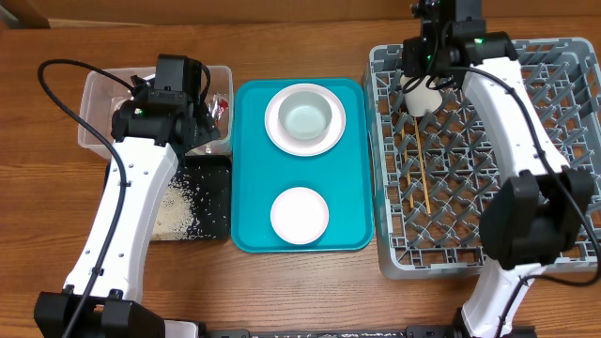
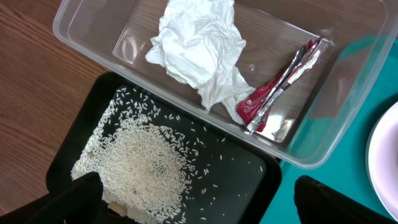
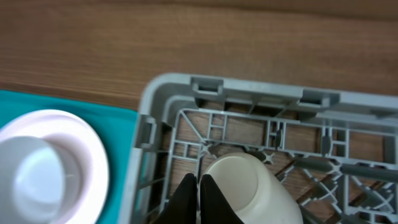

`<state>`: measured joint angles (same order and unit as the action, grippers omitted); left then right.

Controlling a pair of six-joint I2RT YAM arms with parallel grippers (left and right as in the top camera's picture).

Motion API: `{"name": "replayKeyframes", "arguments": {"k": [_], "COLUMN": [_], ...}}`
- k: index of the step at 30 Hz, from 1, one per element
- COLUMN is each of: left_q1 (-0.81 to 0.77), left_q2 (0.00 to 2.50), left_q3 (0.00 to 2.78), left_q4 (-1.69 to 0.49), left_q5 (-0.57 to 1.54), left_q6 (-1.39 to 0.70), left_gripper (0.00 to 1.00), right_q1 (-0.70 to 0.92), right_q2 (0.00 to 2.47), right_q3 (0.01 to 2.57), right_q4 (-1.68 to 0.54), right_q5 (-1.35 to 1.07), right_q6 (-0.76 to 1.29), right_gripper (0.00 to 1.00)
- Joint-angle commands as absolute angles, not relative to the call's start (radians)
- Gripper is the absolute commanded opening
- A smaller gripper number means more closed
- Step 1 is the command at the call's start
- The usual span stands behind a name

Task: Sort waste into correct bins and load items into the dishwasher
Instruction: 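Raise the right gripper out of the rack and move left toward the tray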

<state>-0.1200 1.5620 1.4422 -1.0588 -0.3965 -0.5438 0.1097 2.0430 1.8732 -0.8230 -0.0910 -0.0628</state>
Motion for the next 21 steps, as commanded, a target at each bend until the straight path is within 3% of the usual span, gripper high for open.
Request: {"name": "replayKeyframes", "arguments": {"k": [1,12,21], "left_q1": [-0.125,-0.125,-0.125], "left_q2": [1.558,1.558,1.558], "left_q3": [1.454,1.454,1.454], "left_q4": [-1.058,-1.058,-1.058], "left_q5": [-0.399,-0.399,-0.399], "left_q6": [-0.531,-0.531,-0.531], "left_gripper": [1.00,1.00,1.00], "right_q1": [0.104,0.088,0.071], "right_q2": [2.089,2.090,2.054], "right_q3": [1.869,1.869,1.916], "right_q4": [-0.821,-0.995,-1.127], "right_q5": [-0.052,0.131,0.095], "right_q6": [-0.044,-0.044,0.001], "right_gripper": [0.07,0.07,0.06]}}
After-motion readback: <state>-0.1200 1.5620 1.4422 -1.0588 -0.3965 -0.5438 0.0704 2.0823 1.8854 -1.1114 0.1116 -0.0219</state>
